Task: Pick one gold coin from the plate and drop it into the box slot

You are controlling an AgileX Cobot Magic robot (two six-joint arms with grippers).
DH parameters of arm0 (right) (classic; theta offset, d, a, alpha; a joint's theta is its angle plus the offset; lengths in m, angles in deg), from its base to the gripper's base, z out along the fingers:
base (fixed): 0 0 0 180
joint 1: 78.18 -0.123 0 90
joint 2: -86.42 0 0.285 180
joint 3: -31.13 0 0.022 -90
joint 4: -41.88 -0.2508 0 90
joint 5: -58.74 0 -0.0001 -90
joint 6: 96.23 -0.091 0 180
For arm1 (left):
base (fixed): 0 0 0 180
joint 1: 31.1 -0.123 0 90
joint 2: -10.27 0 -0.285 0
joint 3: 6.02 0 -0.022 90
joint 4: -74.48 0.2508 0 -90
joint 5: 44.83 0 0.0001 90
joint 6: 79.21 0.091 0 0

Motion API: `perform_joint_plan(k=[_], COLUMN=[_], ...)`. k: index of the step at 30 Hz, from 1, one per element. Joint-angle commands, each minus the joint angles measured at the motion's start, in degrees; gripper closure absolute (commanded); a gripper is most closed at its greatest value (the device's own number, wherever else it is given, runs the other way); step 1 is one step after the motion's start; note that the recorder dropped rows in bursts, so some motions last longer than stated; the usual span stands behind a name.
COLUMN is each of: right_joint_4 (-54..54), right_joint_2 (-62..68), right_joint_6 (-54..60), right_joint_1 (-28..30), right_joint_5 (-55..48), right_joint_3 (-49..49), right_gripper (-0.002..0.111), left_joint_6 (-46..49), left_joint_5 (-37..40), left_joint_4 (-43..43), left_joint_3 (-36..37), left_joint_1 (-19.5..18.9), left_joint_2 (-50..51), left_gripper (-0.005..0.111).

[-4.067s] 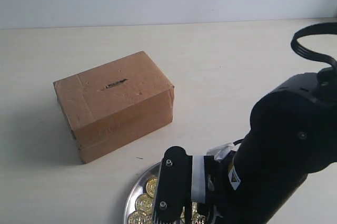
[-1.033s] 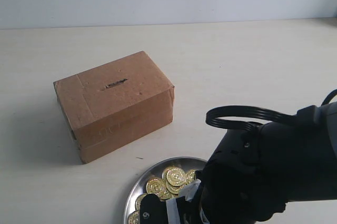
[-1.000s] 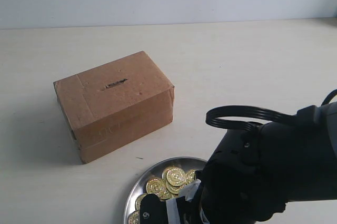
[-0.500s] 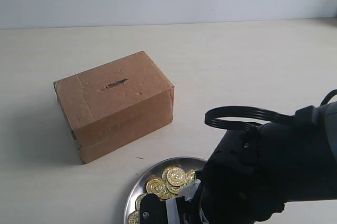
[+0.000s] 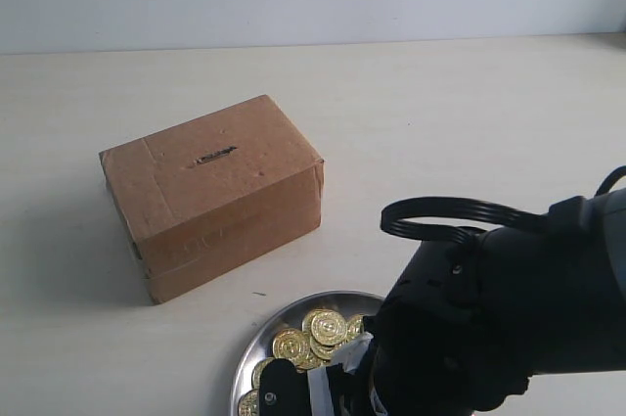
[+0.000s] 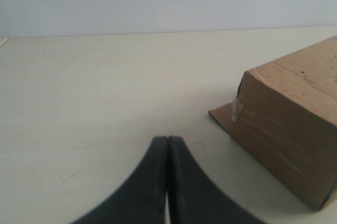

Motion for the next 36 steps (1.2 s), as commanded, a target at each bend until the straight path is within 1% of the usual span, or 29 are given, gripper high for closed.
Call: perform_joint_plan(k=[1, 4, 12, 19, 36], right_joint_4=[0.2, 0.2, 0.2, 1.7, 6.0], right_joint_2=[0.3, 0.3, 0.0, -3.0, -18.4], right_joint_6=[-0.1, -0.1, -0.1, -1.1, -3.5], right_joint_1=[0.0, 0.0, 0.0, 0.0, 0.0], right_joint_5=[-0.1, -0.2, -0.4, -2.0, -5.6], right_joint_3=[0.1, 0.1, 0.1, 0.2, 0.2], right_gripper=[0.078, 0.083, 0.084, 0.084, 0.084], left_joint_6=[0.0, 0.0, -0.1, -0.2, -0.1], left_joint_5=[-0.2, -0.2, -0.1, -0.1, -0.1], left_joint_4=[-0.6, -0.6, -0.6, -0.6, -0.6], left_joint_3=[0.1, 0.1, 0.1, 0.1, 0.1], left_joint_1=[0.4, 0.4, 0.4, 0.4, 0.4], left_joint_2=[-0.2, -0.2, -0.2, -0.2, -0.2], left_gripper=[0.107, 0.107, 0.107, 0.107, 0.107])
